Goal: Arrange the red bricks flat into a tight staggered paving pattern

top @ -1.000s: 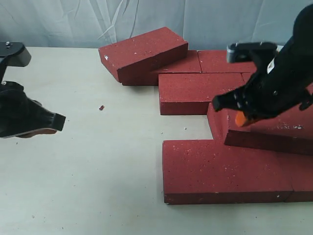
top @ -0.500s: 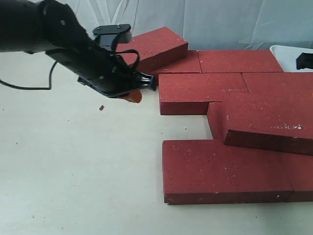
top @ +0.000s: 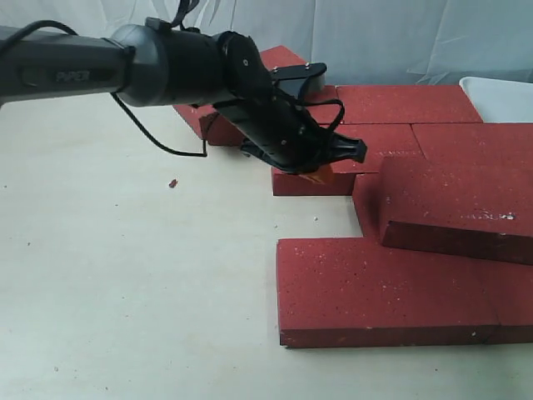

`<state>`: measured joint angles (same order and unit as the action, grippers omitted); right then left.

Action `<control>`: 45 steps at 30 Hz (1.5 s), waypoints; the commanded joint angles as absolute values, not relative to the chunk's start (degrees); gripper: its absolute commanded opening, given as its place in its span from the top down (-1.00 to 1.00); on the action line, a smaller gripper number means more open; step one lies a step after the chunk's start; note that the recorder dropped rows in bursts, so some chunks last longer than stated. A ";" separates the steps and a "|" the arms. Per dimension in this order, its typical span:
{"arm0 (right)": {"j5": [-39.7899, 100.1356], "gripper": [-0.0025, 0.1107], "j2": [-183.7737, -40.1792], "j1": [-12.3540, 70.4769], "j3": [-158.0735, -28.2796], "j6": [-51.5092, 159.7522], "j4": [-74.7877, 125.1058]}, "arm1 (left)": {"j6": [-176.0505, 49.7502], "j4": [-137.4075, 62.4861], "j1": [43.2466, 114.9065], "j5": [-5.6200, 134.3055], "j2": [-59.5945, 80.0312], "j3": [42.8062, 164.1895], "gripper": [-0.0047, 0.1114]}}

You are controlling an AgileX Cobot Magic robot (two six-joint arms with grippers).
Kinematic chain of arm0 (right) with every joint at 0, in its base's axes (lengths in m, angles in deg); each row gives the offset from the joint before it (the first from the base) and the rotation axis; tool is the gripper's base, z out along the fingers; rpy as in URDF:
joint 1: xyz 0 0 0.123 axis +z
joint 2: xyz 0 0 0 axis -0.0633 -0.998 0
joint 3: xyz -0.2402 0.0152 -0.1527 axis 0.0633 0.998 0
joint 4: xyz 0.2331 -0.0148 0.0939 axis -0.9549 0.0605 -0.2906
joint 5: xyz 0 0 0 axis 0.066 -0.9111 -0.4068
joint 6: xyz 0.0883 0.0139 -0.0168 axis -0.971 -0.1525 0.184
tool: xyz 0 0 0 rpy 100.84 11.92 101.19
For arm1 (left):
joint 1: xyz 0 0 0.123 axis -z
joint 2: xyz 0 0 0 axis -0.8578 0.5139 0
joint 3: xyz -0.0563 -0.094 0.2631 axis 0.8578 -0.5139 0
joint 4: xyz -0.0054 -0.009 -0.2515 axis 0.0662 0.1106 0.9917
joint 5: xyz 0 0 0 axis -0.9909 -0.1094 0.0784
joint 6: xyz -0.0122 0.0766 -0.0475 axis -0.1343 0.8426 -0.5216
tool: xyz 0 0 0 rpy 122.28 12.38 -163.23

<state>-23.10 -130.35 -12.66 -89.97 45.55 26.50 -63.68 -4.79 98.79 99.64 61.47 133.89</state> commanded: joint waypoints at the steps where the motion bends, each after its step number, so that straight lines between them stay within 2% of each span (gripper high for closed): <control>1: -21.43 0.97 -130.55 -12.99 -89.16 41.16 33.62 | -63.73 -2.18 100.52 99.99 64.28 137.23 0.92; 11: -11.90 0.97 -130.74 -12.99 -81.68 39.82 33.30 | -65.41 0.66 101.60 101.73 69.35 142.93 0.92; 20: -11.33 0.97 -131.30 -12.88 -81.60 46.49 23.07 | -66.63 1.07 101.60 105.46 69.35 146.72 0.92; 27: -12.72 0.97 -134.15 -12.88 -81.60 57.03 9.09 | -74.47 -14.07 101.60 110.51 69.35 146.77 0.92; 38: -19.15 0.97 -134.27 -12.63 -81.60 76.11 -14.43 | -76.04 -23.35 101.25 115.90 69.15 146.93 0.92; 45: -18.15 0.97 -134.27 -10.87 -81.60 77.47 -9.91 | -77.72 -28.06 101.25 117.06 68.39 146.93 0.92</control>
<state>-15.38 -133.94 -12.02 -82.08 77.03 -9.45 -77.26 -29.01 100.71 117.42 69.09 146.78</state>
